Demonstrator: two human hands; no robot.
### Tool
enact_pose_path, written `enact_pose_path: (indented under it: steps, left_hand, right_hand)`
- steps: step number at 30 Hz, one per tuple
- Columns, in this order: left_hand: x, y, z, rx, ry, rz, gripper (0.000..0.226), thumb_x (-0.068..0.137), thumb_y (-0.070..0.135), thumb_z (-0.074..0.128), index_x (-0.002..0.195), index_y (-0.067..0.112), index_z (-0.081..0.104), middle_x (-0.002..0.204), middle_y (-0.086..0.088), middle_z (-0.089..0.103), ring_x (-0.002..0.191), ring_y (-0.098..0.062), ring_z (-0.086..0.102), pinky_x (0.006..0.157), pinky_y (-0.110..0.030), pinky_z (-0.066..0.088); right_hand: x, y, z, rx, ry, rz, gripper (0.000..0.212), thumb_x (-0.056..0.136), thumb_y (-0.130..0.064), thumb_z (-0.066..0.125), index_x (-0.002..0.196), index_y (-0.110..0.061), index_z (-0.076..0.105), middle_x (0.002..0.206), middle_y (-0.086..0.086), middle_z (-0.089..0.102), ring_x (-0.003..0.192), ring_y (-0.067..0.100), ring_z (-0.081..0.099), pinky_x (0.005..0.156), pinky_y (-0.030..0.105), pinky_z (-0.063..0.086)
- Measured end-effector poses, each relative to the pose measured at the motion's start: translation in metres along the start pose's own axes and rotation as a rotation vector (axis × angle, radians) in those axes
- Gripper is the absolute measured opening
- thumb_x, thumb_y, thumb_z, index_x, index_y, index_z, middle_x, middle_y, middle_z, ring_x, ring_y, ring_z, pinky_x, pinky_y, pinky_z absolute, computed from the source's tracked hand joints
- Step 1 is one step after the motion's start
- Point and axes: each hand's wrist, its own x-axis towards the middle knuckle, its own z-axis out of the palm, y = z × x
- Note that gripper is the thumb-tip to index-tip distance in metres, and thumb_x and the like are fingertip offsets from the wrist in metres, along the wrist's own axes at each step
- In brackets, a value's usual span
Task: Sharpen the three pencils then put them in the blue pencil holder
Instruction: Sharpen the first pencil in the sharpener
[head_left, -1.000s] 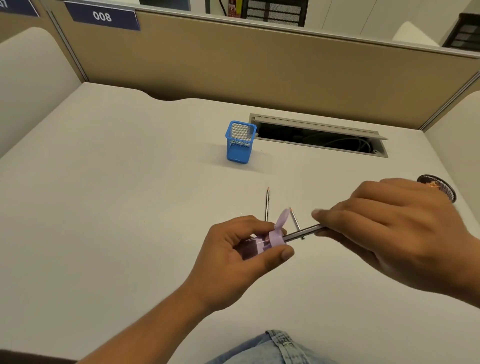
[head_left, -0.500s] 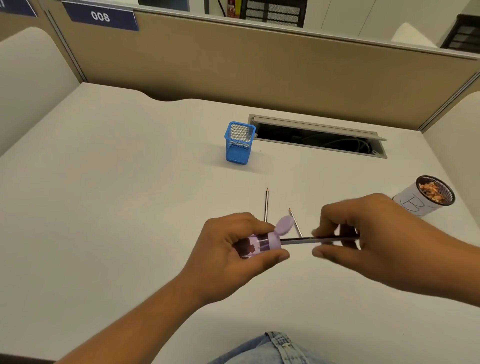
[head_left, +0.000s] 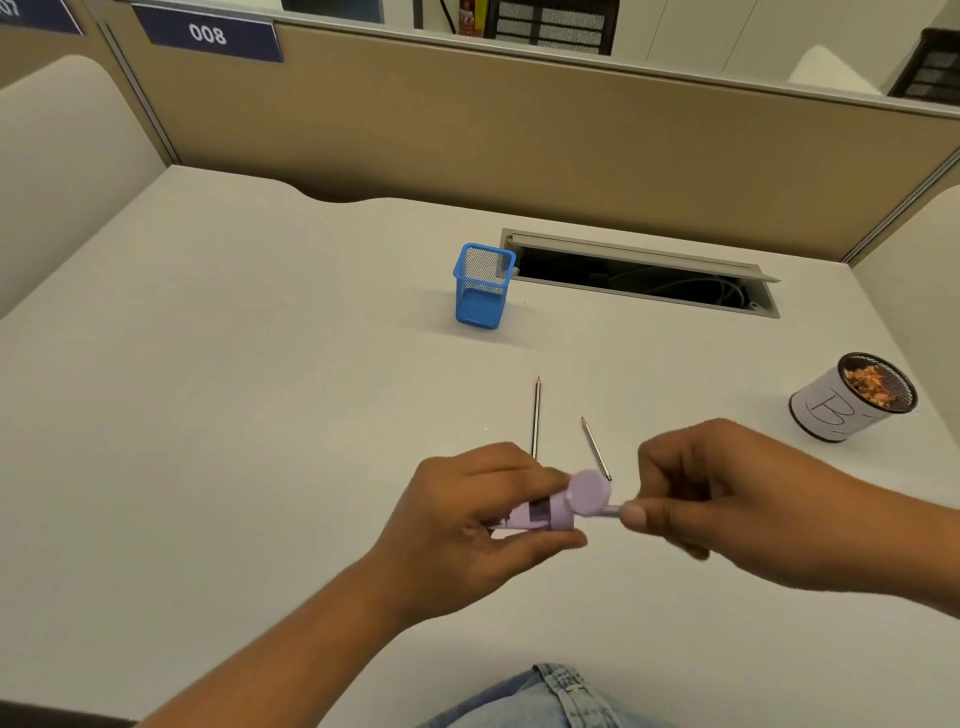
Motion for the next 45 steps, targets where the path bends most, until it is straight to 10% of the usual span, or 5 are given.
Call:
enact_pose_path:
  steps: [11, 21, 32, 38, 45]
  left_hand:
    - [-0.01, -0.015, 0.012, -0.152, -0.009, -0.224, 0.022, 0.076, 0.024, 0.084, 0.095, 0.016, 0.077, 0.077, 0.03, 0.057, 0.065, 0.0, 0.052, 0.06, -0.007, 0.036]
    - [-0.009, -0.023, 0.01, -0.152, -0.14, -0.086, 0.028, 0.076, 0.018, 0.084, 0.102, 0.014, 0.075, 0.093, 0.008, 0.069, 0.082, 0.007, 0.056, 0.072, -0.007, 0.041]
    - [-0.009, -0.041, 0.002, -0.309, 0.132, -0.429, 0.019, 0.074, 0.029, 0.082, 0.092, 0.025, 0.076, 0.083, 0.005, 0.071, 0.065, -0.001, 0.057, 0.06, -0.01, 0.044]
    - [-0.011, -0.048, 0.012, -0.411, 0.188, -0.591, 0.027, 0.068, 0.047, 0.082, 0.094, 0.042, 0.078, 0.093, -0.002, 0.076, 0.083, -0.033, 0.065, 0.073, -0.039, 0.058]
    - [-0.007, -0.055, 0.02, -0.417, 0.194, -0.636, 0.025, 0.069, 0.044, 0.081, 0.094, 0.043, 0.077, 0.095, 0.011, 0.077, 0.076, -0.013, 0.067, 0.075, -0.019, 0.058]
  right_hand:
    - [0.003, 0.014, 0.018, -0.643, 0.094, -0.198, 0.065, 0.079, -0.072, -0.004, 0.083, -0.03, 0.046, 0.062, -0.004, 0.057, 0.058, 0.016, 0.053, 0.053, 0.03, 0.037]
    - [0.016, 0.018, 0.011, 0.3, -0.479, 0.274, 0.042, 0.1, -0.042, 0.047, 0.065, -0.023, 0.06, 0.046, -0.007, 0.047, 0.042, 0.01, 0.031, 0.042, 0.017, 0.026]
    - [0.023, 0.031, 0.01, 0.267, -0.218, 0.222, 0.035, 0.095, -0.046, 0.052, 0.072, -0.026, 0.067, 0.06, -0.003, 0.068, 0.048, 0.01, 0.048, 0.05, 0.021, 0.038]
    - [0.043, 0.056, 0.042, 0.421, 0.022, 0.315, 0.016, 0.092, -0.022, 0.064, 0.08, -0.015, 0.072, 0.07, -0.002, 0.072, 0.056, 0.009, 0.062, 0.053, 0.025, 0.049]
    - [0.054, 0.064, 0.061, 0.437, 0.082, 0.24, 0.021, 0.096, -0.028, 0.059, 0.083, -0.031, 0.075, 0.071, -0.009, 0.068, 0.057, 0.005, 0.059, 0.059, 0.02, 0.046]
